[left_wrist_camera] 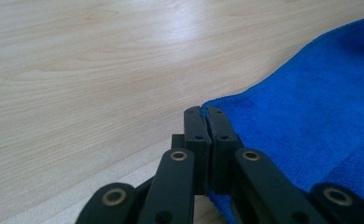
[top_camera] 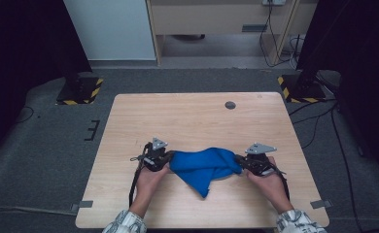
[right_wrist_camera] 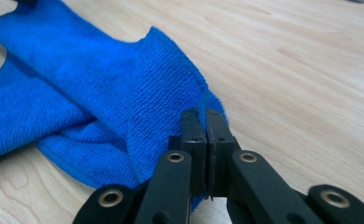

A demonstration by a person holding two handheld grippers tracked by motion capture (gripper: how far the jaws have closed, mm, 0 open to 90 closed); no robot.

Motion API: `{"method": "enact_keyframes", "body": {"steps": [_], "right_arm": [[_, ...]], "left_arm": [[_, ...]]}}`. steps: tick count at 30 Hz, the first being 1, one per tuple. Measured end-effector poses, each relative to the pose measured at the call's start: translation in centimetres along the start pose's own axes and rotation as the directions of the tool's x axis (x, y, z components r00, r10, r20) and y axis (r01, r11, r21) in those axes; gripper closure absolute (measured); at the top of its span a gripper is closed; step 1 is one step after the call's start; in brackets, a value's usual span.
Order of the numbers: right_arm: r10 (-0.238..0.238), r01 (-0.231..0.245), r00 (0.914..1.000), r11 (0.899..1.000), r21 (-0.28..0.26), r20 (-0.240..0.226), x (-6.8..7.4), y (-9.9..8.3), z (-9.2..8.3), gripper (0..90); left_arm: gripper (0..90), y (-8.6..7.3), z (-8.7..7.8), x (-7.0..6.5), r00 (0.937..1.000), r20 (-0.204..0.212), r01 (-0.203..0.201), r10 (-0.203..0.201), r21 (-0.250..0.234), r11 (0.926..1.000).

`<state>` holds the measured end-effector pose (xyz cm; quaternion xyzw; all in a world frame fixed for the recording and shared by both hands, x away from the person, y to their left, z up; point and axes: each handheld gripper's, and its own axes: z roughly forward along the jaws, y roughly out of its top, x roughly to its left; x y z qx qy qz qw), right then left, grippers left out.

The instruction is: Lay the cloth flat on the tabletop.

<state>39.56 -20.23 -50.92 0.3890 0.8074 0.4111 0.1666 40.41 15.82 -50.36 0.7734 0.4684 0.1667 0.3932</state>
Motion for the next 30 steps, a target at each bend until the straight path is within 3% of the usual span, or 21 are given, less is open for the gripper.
{"method": "enact_keyframes", "body": {"steps": [8,16,30], "right_arm": [[0.021,-0.02,0.9997,0.998,-0.057,0.01,-0.8,1.4,-1.7,88.5],[0.005,-0.003,0.9998,0.994,-0.11,0.019,-1.0,3.5,-3.7,88.5],[0.001,0.003,0.9995,0.991,-0.137,0.032,-1.5,4.8,-5.3,88.5]], "left_arm": [[88.3,1.0,-1.0,0.0,0.9999,0.007,0.008,-0.008,-0.051,0.9987],[88.3,2.0,-1.4,-0.1,0.9999,0.015,0.007,-0.006,-0.074,0.9972],[88.3,3.1,-1.7,-0.4,0.9998,0.019,0.001,0.001,-0.099,0.9951]]}}
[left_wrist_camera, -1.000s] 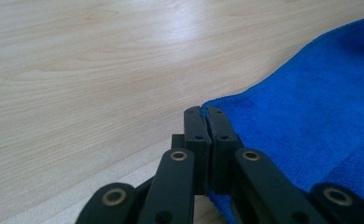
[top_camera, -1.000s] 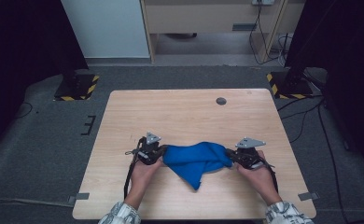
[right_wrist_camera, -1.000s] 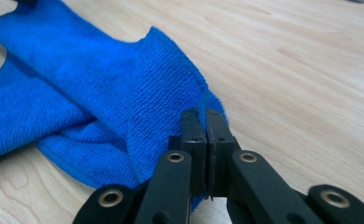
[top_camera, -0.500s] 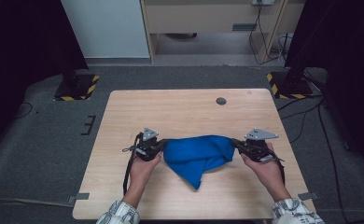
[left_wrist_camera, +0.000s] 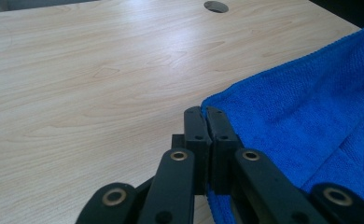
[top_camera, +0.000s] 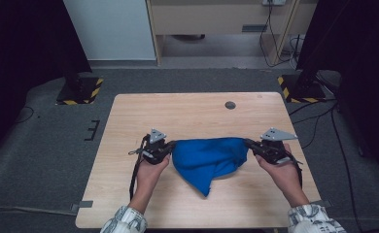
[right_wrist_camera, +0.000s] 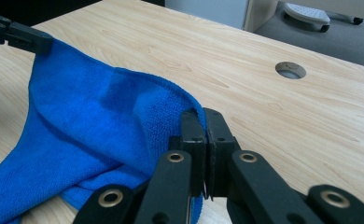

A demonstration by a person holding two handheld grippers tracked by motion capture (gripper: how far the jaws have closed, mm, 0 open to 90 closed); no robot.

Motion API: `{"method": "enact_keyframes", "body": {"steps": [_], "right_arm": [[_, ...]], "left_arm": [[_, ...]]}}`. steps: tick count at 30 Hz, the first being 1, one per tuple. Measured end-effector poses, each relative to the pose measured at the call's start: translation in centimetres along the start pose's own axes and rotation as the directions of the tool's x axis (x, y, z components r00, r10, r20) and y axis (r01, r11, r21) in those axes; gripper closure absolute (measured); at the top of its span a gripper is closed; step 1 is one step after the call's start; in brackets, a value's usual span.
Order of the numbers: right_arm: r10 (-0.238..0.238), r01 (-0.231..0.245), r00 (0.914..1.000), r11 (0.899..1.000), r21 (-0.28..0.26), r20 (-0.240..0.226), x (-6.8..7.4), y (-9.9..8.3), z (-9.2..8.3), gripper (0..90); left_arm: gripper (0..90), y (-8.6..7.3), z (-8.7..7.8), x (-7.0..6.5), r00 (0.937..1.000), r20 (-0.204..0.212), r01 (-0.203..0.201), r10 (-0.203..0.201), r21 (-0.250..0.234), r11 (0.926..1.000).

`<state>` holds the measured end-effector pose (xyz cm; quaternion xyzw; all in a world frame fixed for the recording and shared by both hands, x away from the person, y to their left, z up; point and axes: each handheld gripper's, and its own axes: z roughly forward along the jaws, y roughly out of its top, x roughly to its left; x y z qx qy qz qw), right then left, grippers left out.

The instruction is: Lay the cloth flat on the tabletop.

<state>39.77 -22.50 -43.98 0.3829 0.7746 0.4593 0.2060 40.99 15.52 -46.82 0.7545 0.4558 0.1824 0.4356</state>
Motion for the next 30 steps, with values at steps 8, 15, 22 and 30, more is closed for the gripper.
{"method": "enact_keyframes", "body": {"steps": [8,15,22,30], "right_arm": [[-0.003,0.003,1.0,1.0,0.001,0.003,-0.2,0.1,-0.2,88.4],[-0.013,0.013,0.9999,1.0,-0.016,-0.005,0.0,0.9,-0.5,88.4],[-0.023,0.022,0.9997,0.999,-0.038,-0.008,0.4,2.0,-1.5,88.4],[-0.038,0.037,0.9991,0.998,-0.047,-0.019,1.2,2.9,-2.4,88.3]], "left_arm": [[88.3,0.5,-0.2,-0.1,1.0,0.006,0.004,-0.004,-0.015,0.9999],[88.4,0.7,-0.5,-0.1,0.9999,0.013,0.008,-0.008,-0.03,0.9995],[88.4,1.4,-1.3,-0.1,0.9999,0.015,0.006,-0.006,-0.053,0.9986],[88.5,2.2,-0.6,0.5,0.9999,0.007,0.016,-0.016,-0.046,0.9988]]}}
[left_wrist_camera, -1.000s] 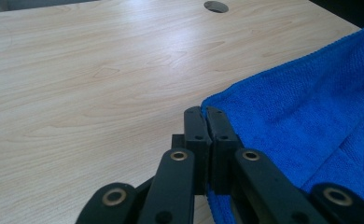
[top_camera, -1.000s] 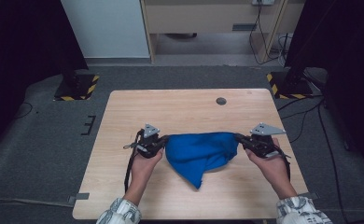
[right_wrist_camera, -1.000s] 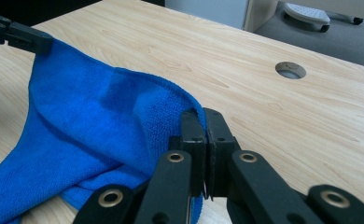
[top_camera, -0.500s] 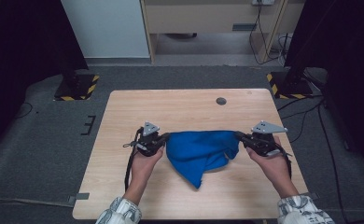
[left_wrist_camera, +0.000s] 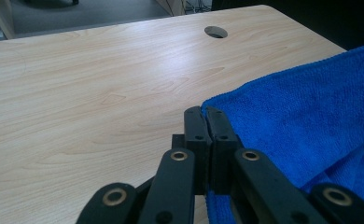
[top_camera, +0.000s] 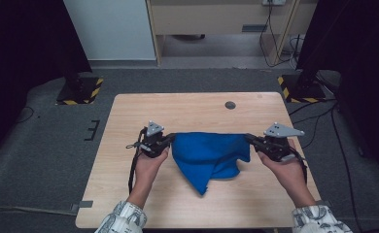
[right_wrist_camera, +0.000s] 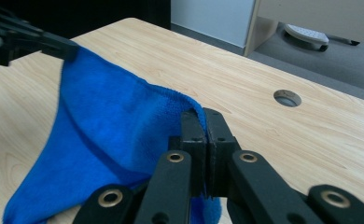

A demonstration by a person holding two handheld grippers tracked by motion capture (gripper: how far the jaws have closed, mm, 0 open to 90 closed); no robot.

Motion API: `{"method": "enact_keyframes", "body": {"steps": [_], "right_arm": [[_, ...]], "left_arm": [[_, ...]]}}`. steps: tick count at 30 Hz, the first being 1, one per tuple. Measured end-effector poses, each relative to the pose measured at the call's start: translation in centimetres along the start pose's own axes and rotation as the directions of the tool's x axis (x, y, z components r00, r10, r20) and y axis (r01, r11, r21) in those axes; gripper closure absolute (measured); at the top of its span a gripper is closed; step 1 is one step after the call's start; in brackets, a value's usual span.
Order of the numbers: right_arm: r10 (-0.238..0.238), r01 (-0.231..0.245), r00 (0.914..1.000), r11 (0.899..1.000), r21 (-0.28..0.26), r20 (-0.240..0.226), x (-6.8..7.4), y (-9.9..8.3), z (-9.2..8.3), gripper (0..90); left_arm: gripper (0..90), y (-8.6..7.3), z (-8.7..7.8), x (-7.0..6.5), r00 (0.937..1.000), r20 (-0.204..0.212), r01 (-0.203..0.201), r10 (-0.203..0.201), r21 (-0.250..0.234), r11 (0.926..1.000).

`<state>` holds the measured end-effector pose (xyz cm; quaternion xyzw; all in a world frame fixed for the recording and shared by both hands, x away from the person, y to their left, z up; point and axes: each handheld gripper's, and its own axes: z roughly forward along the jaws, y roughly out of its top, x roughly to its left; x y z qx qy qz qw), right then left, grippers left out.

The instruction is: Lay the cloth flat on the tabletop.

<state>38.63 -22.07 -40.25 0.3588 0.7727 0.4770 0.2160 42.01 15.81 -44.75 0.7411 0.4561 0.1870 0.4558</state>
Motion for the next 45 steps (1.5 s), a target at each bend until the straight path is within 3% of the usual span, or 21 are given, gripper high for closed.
{"method": "enact_keyframes", "body": {"steps": [10,19,26,33,37,40,45], "right_arm": [[0.012,-0.013,0.9996,1.0,0.017,0.024,-1.0,0.0,1.2,88.3],[0.029,-0.029,0.9994,0.999,0.031,0.018,-1.3,-0.5,2.3,88.3],[0.006,-0.006,1.0,1.0,-0.001,-0.003,0.1,0.2,0.9,88.3],[-0.016,0.016,0.9998,0.999,-0.032,-0.007,1.3,1.9,-1.0,88.3],[-0.031,0.031,0.9995,0.999,-0.012,0.005,1.6,2.9,-2.2,88.1],[-0.032,0.032,0.9993,0.999,0.003,0.016,1.0,3.4,-2.2,88.1],[-0.007,0.007,0.9995,1.0,0.013,0.031,-1.1,3.5,-0.5,88.2]], "left_arm": [[88.5,0.6,-1.5,-0.2,0.9998,0.003,-0.017,0.017,-0.029,0.9994],[88.5,0.5,-3.0,0.6,0.9999,-0.008,-0.011,0.011,-0.048,0.9988],[88.5,0.8,-3.7,0.5,0.9998,-0.003,-0.018,0.018,-0.065,0.9977],[88.4,2.0,-5.4,0.1,0.9994,0.004,-0.034,0.035,-0.096,0.9948],[88.4,2.7,-6.6,0.0,0.9987,0.015,-0.047,0.049,-0.105,0.9933],[88.4,3.6,-6.7,0.1,0.9988,0.014,-0.046,0.048,-0.111,0.9928],[88.5,5.2,-4.6,0.6,0.9992,0.012,-0.036,0.037,-0.087,0.9955]]}}
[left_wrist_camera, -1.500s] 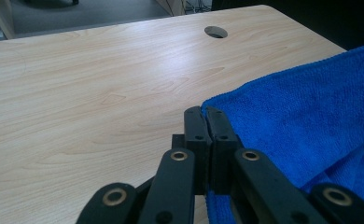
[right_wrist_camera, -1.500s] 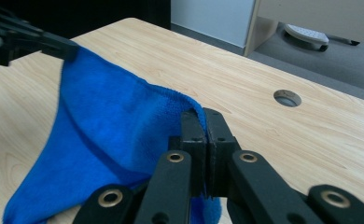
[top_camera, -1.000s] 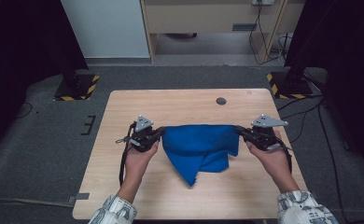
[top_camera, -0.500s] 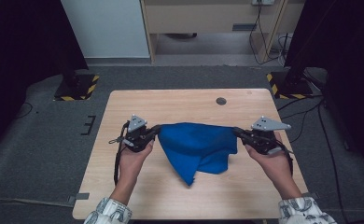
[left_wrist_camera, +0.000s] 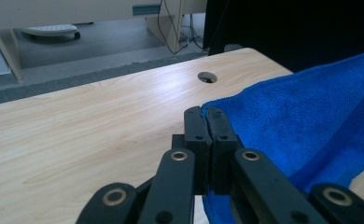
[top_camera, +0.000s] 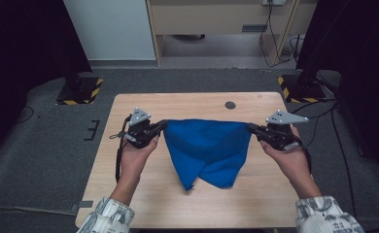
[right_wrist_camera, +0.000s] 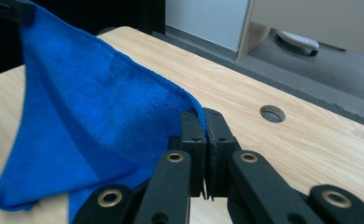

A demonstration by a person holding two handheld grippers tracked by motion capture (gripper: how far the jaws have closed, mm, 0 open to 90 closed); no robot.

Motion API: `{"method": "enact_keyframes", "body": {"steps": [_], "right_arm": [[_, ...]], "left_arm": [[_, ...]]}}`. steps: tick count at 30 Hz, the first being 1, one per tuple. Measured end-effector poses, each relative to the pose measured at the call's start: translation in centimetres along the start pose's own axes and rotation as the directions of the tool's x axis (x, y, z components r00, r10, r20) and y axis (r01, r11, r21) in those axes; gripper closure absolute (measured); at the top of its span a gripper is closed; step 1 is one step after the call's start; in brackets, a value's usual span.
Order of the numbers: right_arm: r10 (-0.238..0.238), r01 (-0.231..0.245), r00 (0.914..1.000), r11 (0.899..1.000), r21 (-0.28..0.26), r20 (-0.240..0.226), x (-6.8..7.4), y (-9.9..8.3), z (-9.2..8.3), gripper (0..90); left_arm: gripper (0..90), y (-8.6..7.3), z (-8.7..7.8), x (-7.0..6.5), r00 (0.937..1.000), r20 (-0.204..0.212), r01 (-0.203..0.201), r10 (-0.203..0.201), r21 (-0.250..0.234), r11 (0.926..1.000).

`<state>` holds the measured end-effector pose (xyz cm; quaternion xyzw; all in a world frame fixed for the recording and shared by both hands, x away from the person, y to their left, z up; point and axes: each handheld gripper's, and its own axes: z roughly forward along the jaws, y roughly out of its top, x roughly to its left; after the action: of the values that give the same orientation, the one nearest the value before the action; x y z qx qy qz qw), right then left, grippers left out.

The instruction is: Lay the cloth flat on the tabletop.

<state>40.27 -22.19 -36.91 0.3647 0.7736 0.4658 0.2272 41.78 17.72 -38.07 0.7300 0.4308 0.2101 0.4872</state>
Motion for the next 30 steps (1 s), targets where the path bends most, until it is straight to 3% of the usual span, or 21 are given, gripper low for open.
{"method": "enact_keyframes", "body": {"steps": [9,12,19,23,26,30], "right_arm": [[0.064,-0.065,0.9976,0.997,0.05,0.028,-3.5,-1.8,5.1,88.0],[0.076,-0.078,0.9965,0.994,0.071,0.034,-4.0,-2.3,6.7,87.8],[0.104,-0.108,0.9939,0.984,0.142,0.036,-4.6,-3.1,10.2,87.1],[0.108,-0.115,0.9931,0.977,0.181,0.045,-4.9,-3.3,11.7,87.1],[0.135,-0.143,0.9894,0.97,0.199,0.053,-5.3,-3.7,12.7,87.4],[0.132,-0.153,0.986,0.961,0.231,0.101,-5.7,-4.3,13.7,84.0]], "left_arm": [[88.4,-0.1,4.7,1.2,0.9996,-0.026,0.013,-0.012,0.074,0.9972],[88.3,-0.6,6.2,1.8,0.9988,-0.045,0.022,-0.017,0.104,0.9943],[88.2,-1.4,8.0,3.1,0.997,-0.07,0.043,-0.034,0.143,0.9888],[88.2,-2.2,9.5,3.9,0.9941,-0.08,0.086,-0.073,0.175,0.9807],[88.2,-2.5,10.1,4.0,0.9948,-0.083,0.074,-0.059,0.189,0.9792],[85.1,-3.0,10.9,4.4,0.9924,-0.097,0.094,-0.076,0.194,0.9764]]}}
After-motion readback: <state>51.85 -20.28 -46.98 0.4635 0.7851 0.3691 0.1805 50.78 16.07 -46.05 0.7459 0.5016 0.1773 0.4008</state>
